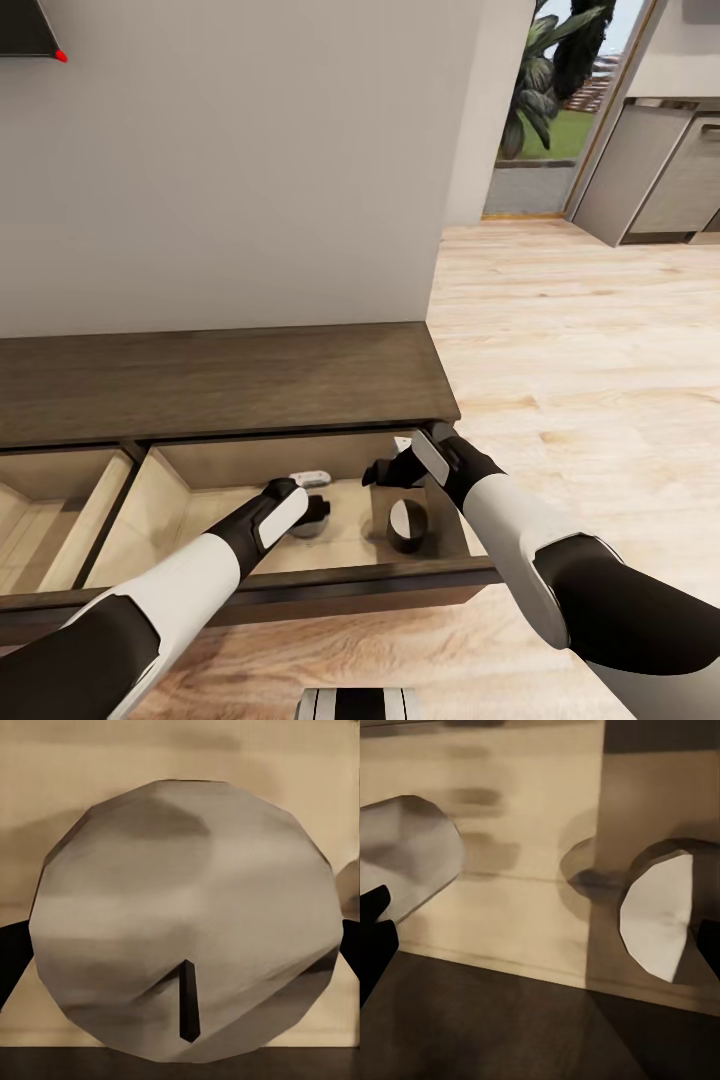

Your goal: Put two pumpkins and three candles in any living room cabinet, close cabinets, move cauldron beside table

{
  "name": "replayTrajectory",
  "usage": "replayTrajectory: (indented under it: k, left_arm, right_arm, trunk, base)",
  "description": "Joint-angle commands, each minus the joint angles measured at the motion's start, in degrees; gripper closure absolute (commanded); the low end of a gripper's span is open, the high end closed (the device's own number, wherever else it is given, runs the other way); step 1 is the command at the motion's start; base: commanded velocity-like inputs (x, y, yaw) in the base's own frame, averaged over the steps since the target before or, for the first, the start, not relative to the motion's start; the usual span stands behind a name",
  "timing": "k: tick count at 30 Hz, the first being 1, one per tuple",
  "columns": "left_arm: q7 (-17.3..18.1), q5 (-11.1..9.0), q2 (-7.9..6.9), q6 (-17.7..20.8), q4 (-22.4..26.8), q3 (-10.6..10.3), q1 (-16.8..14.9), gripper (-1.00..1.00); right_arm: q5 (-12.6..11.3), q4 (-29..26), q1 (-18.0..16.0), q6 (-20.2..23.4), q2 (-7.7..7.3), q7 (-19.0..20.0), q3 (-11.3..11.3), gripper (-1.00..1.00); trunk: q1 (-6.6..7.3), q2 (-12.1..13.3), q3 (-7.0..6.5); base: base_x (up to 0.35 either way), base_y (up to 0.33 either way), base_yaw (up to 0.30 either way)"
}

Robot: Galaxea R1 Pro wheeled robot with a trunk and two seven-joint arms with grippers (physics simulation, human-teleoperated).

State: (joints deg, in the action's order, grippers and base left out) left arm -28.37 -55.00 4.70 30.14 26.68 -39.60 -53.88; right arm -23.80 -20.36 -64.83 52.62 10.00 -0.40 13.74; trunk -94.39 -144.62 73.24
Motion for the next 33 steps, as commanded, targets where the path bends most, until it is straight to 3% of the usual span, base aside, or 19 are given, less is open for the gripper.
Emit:
replayTrajectory:
  k: [1, 9, 11, 12, 15, 19, 33]
  left_arm:
    - [-0.4, -0.5, -0.06, -0.1, 0.1, -0.4, -0.1, -1.0]
    - [0.3, -1.3, 0.15, 0.9, -0.4, 0.2, -0.1, -1.0]
    - [0.1, -1.4, 0.3, 3.9, -0.4, 0.2, -0.1, -1.0]
    - [-0.2, -1.4, 0.36, 8.2, -0.1, 0.3, -0.1, -1.0]
    - [-0.5, -1.5, 0.39, 12.1, 0.1, 1.6, -0.1, -1.0]
    - [-0.5, -1.5, 0.43, 13.0, 0.2, 2.7, -0.1, -1.0]
    - [-0.6, -1.5, 0.54, 13.1, 2.0, 3.0, -0.1, -1.0]
  right_arm:
    - [0.0, 0.0, 0.0, 0.2, 0.0, 0.0, 0.1, -1.0]
    - [0.0, 0.0, 0.0, 1.2, 0.0, -0.1, 0.1, -1.0]
    - [0.0, 0.0, 0.0, 1.4, 0.0, -0.1, 0.1, -1.0]
    - [0.0, -0.1, 0.0, 1.8, 0.0, -0.1, 0.1, -1.0]
    - [0.0, -0.1, 0.0, 2.2, 0.0, -0.1, 0.1, -1.0]
    - [0.0, -0.1, 0.0, 2.3, 0.0, -0.1, 0.1, -1.0]
    - [0.0, -0.1, 0.0, 2.3, 0.0, -0.1, 0.1, -1.0]
  trunk:
    - [0.01, 0.0, 0.05]
    - [-0.09, -0.1, 0.93]
    - [-0.09, -0.1, 0.93]
    - [-0.09, -0.1, 0.93]
    - [-0.09, -0.1, 0.93]
    - [-0.09, -0.1, 0.93]
    - [-0.09, -0.1, 0.93]
  base:
    - [0.0, 0.0, 0.0]
    - [0.0, 0.0, 0.0]
    - [0.0, 0.0, 0.0]
    - [0.0, 0.0, 0.0]
    - [0.0, 0.0, 0.0]
    - [0.0, 0.0, 0.0]
    - [0.0, 0.0, 0.0]
